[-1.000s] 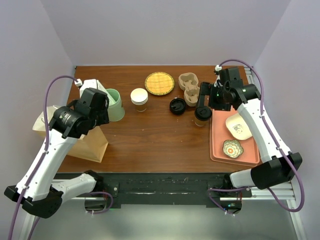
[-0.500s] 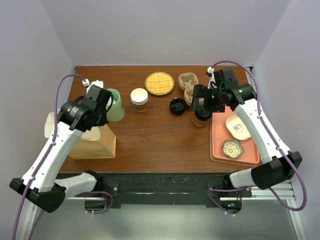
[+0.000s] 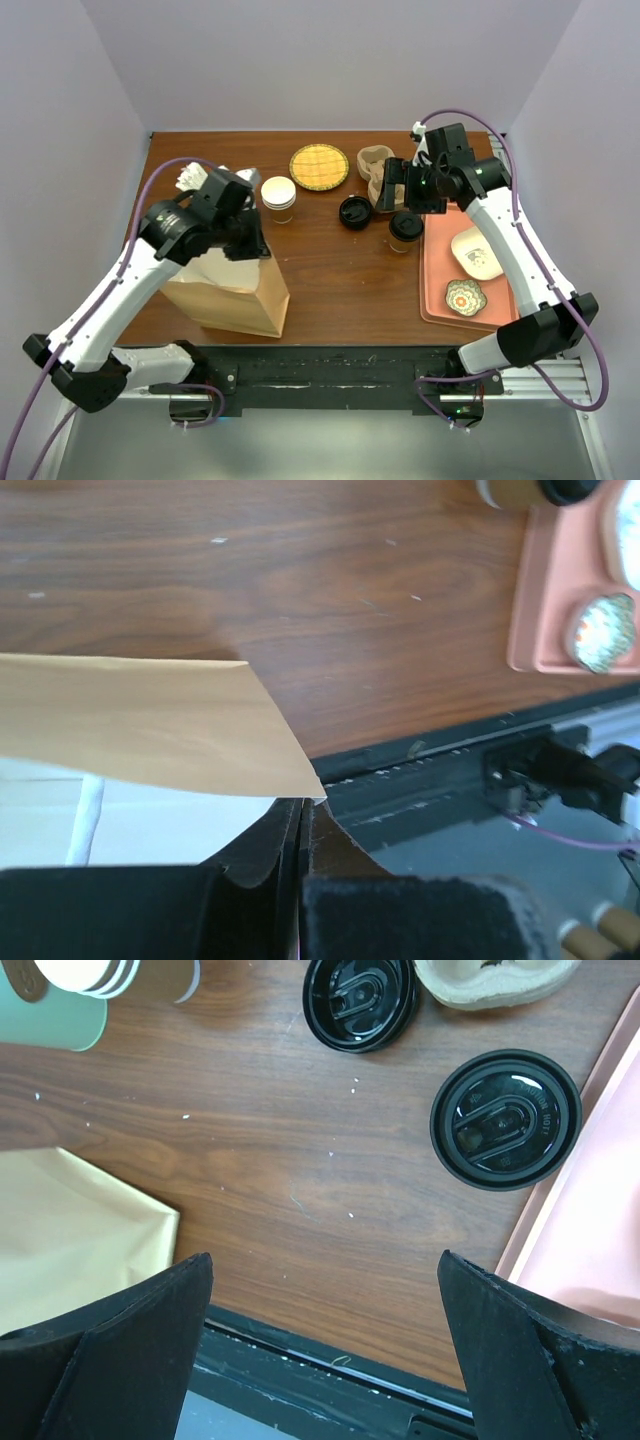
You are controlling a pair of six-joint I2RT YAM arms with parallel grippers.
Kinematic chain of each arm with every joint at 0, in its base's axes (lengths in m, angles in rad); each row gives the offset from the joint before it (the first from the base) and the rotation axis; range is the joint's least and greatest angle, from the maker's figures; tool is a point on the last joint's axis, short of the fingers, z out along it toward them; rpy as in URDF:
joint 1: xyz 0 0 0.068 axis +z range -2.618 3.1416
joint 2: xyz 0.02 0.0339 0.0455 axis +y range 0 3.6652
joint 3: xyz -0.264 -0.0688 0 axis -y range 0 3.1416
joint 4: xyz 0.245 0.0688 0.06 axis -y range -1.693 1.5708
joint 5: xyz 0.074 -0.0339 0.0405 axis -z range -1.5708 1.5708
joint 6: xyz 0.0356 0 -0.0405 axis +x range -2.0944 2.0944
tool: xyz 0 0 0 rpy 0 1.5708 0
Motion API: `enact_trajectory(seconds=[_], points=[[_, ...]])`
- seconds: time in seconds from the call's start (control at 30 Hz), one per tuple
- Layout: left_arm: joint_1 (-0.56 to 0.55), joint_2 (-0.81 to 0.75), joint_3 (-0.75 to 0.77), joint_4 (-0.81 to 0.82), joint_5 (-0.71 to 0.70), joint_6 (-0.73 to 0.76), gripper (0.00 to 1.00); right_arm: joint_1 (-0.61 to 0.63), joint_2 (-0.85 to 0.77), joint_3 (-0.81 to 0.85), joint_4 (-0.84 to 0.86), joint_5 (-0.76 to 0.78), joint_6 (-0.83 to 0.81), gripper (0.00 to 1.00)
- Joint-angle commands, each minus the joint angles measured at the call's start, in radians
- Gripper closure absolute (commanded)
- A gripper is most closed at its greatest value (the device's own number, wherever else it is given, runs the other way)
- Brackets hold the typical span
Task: Pack the takeout coffee
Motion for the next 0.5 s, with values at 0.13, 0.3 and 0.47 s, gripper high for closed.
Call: enact_trajectory(seconds=[0.13, 0.3, 0.47], points=[[-0.084, 0.109, 0.030, 0.280, 0.102, -0.137, 1.00, 0.005, -0.036, 0.036, -0.018, 0.061, 0.018, 0.01], [-0.112, 0.180, 0.048, 0.385, 0.085, -0.160, 0.98, 0.005, -0.062, 0.024, -0.027, 0.170, 0.048, 0.01], [-0.151, 0.278, 0.091, 0.461, 0.113, -0.154, 0.98, 0.005, -0.070, 0.042, -0.042, 0.228, 0.069, 0.01]])
